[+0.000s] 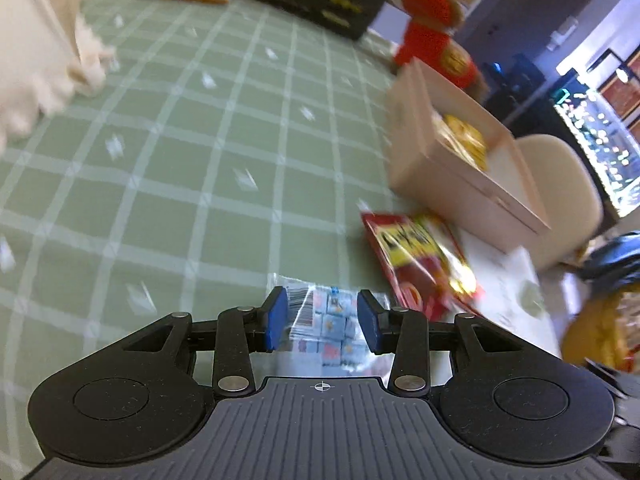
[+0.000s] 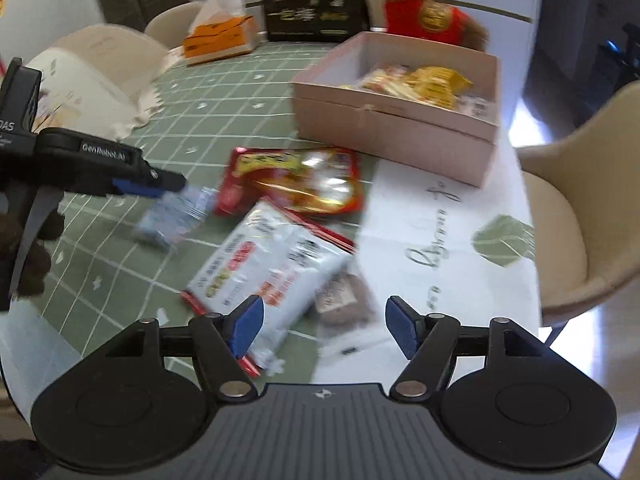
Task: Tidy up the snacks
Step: 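Reach the left gripper to the clear bag of blue-white candies, then grasp the candy bag with the left gripper while the right gripper grasps the white snack bag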
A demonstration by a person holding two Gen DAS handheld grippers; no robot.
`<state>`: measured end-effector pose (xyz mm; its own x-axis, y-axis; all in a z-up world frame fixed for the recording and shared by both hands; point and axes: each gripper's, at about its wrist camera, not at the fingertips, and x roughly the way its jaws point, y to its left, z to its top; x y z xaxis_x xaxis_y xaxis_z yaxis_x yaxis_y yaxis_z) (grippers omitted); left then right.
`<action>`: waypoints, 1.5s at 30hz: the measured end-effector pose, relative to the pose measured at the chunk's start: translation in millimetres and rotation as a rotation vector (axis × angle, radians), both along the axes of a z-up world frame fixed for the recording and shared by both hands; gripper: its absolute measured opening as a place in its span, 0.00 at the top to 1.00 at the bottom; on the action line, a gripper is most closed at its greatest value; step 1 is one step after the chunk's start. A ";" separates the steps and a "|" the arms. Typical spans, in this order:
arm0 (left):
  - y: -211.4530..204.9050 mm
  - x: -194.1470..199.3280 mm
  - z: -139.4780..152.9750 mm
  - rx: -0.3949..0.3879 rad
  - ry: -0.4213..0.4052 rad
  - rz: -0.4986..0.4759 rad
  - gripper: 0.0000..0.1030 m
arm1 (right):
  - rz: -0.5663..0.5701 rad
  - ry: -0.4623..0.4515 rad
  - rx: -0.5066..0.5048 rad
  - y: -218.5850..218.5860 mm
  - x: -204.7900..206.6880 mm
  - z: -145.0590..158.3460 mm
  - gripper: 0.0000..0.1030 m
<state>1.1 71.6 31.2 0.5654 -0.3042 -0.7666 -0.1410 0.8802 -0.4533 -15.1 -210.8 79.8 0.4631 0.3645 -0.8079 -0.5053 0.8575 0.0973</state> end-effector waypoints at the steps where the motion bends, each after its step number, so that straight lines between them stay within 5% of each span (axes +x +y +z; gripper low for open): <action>1: -4.6 -5.7 -1.1 -0.028 0.008 -0.003 0.58 | 0.021 -0.005 -0.005 5.8 -1.0 0.0 0.34; 5: -21.9 -17.2 -5.4 -0.151 0.050 -0.024 0.58 | 0.091 -0.013 -0.023 29.0 -4.3 -2.6 0.32; 8: -35.0 -21.2 -1.9 -0.153 0.044 -0.049 0.58 | 0.122 -0.060 -0.093 42.7 -9.6 -7.9 0.26; 11: -47.1 -23.9 13.5 -0.027 -0.038 -0.134 0.58 | 0.135 -0.131 -0.196 44.9 -16.9 -13.7 0.26; 16: -98.1 -23.5 25.3 0.359 -0.124 -0.511 0.58 | 0.080 -0.094 -0.163 17.4 -13.1 -11.8 0.26; 20: -123.7 -33.8 18.4 0.438 -0.098 -0.719 0.56 | 0.026 -0.066 -0.138 -4.1 -10.8 -10.3 0.26; 24: -141.0 -43.4 12.2 0.502 -0.108 -0.829 0.29 | -0.028 -0.040 -0.109 -19.0 -8.6 -11.1 0.24; 28: -142.6 -43.3 14.2 0.514 -0.123 -0.837 0.33 | -0.054 -0.013 -0.087 -27.4 -6.5 -12.2 0.23; 33: -124.8 -17.9 17.7 0.594 -0.113 -0.701 0.29 | -0.063 0.009 -0.074 -31.7 -10.0 -13.6 0.22; 38: -111.9 10.5 11.5 0.443 -0.046 -0.637 0.26 | -0.037 0.031 -0.076 -27.1 -15.0 -15.9 0.22; 45: -116.7 14.8 7.2 0.366 -0.020 -0.645 0.26 | -0.041 0.061 -0.074 -28.2 -14.9 -20.0 0.21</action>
